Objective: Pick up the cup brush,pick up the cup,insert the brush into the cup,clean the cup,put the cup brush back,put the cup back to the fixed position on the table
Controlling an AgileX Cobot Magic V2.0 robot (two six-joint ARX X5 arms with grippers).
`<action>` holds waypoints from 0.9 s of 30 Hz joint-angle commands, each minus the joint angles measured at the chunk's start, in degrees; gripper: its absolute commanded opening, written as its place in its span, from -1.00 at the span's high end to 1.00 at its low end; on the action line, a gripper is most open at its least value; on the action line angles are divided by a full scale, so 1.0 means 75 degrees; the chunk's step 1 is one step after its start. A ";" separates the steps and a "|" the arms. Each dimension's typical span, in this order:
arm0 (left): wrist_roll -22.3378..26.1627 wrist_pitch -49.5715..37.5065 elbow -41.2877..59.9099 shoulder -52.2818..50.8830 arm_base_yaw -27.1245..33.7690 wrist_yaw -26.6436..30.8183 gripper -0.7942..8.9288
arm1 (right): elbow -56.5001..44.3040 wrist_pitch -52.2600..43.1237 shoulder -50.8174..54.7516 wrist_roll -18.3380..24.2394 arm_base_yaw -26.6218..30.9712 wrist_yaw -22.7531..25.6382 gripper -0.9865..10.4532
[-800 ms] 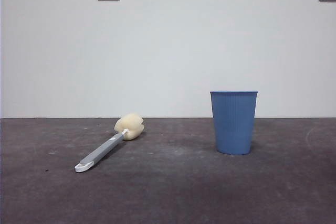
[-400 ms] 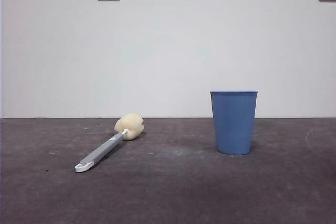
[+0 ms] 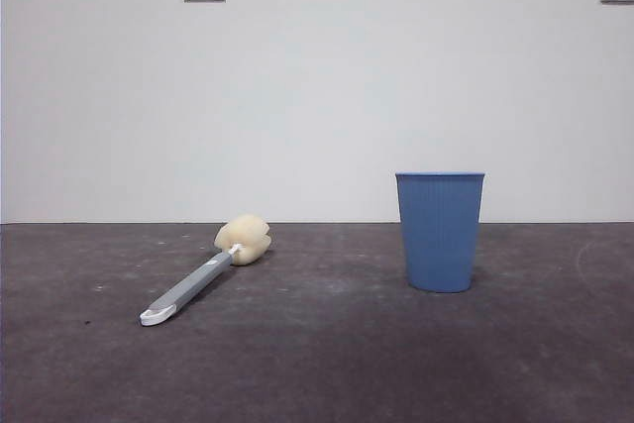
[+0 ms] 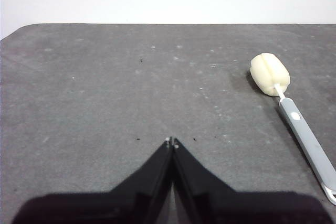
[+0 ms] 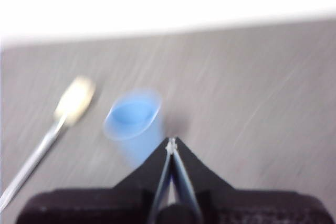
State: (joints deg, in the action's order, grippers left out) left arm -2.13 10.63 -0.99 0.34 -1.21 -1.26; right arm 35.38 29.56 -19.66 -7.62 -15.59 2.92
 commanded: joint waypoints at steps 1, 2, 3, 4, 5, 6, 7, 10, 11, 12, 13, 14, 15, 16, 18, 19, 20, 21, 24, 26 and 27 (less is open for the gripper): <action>0.0026 -0.0032 0.0105 -0.0017 0.0023 -0.0047 0.84 | -0.1037 -0.0866 0.0688 0.0370 0.0743 -0.0175 0.83; 0.0026 -0.0032 0.0105 -0.0017 0.0023 -0.0047 0.84 | -0.1571 -0.1349 0.1023 0.0408 0.1049 -0.0184 0.83; 0.0026 -0.0032 0.0105 -0.0017 0.0023 -0.0047 0.84 | -0.2014 -0.1728 0.1271 0.0402 0.1256 -0.0198 0.83; 0.0026 -0.0032 0.0105 -0.0017 0.0023 -0.0047 0.84 | -0.2515 -0.2113 0.1533 0.0388 0.1434 -0.0198 0.83; 0.0026 -0.0032 0.0105 -0.0017 0.0023 -0.0047 0.84 | -0.2865 -0.2311 0.1722 0.0364 0.1515 -0.0189 0.83; 0.0026 -0.0032 0.0105 -0.0017 0.0023 -0.0047 0.84 | -0.3110 -0.2448 0.1842 0.0364 0.1556 -0.0195 0.83; 0.0026 -0.0032 0.0105 -0.0017 0.0023 -0.0047 0.84 | -0.3319 -0.2527 0.1955 0.0364 0.1582 -0.0192 0.83; 0.0026 -0.0032 0.0105 -0.0017 0.0023 -0.0047 0.84 | -0.3794 -0.2637 0.2183 0.0373 0.1588 -0.0189 0.83; 0.0026 -0.0032 0.0105 -0.0017 0.0023 -0.0047 0.84 | -0.3914 -0.2658 0.2247 0.0373 0.1588 -0.0178 0.83; 0.0026 -0.0032 0.0105 -0.0017 0.0023 -0.0047 0.84 | -0.4077 -0.2731 0.2331 0.0370 0.1588 -0.0181 0.83; 0.0026 -0.0032 0.0105 -0.0017 0.0023 -0.0047 0.84 | -0.4194 -0.2771 0.2398 0.0370 0.1588 -0.0181 0.83; 0.0026 -0.0032 0.0105 -0.0017 0.0023 -0.0047 0.84 | -0.4293 -0.2766 0.2468 0.0370 0.1588 -0.0181 0.83; 0.0026 -0.0032 0.0105 -0.0017 0.0023 -0.0047 0.84 | -0.4386 -0.2745 0.2547 0.0350 0.1588 -0.0184 0.83; 0.0026 -0.0032 0.0105 -0.0017 0.0023 -0.0047 0.84 | -0.4462 -0.2739 0.2623 0.0326 0.1588 -0.0187 0.83; 0.0026 -0.0032 0.0105 -0.0017 0.0023 -0.0047 0.84 | -0.4543 -0.2739 0.2614 0.0312 0.1585 -0.0189 0.83; 0.0026 -0.0032 0.0105 -0.0017 0.0023 -0.0047 0.84 | -0.4575 -0.2736 0.2614 0.0315 0.1585 -0.0189 0.83; 0.0026 -0.0032 0.0105 -0.0017 0.0023 -0.0047 0.84 | -0.4605 -0.2736 0.2614 0.0315 0.1585 -0.0189 0.83; 0.0026 -0.0032 0.0105 -0.0017 0.0023 -0.0047 0.84 | -0.4640 -0.2736 0.2614 0.0315 0.1585 -0.0189 0.83; 0.0026 -0.0032 0.0105 -0.0017 0.0023 -0.0047 0.84 | -0.4669 -0.2597 0.2614 0.0315 0.1585 -0.0201 0.83; 0.0026 -0.0032 0.0105 -0.0017 0.0023 -0.0047 0.84 | -0.4669 -0.2600 0.2614 0.0318 0.1585 -0.0198 0.83; 0.0026 -0.0032 0.0105 -0.0017 0.0023 -0.0047 0.84 | -0.4669 -0.2600 0.2614 0.0315 0.1585 -0.0195 0.83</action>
State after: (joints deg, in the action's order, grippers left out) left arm -2.13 10.63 -0.99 0.34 -1.21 -1.28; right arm 1.06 10.28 -0.25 -5.15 -3.77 1.48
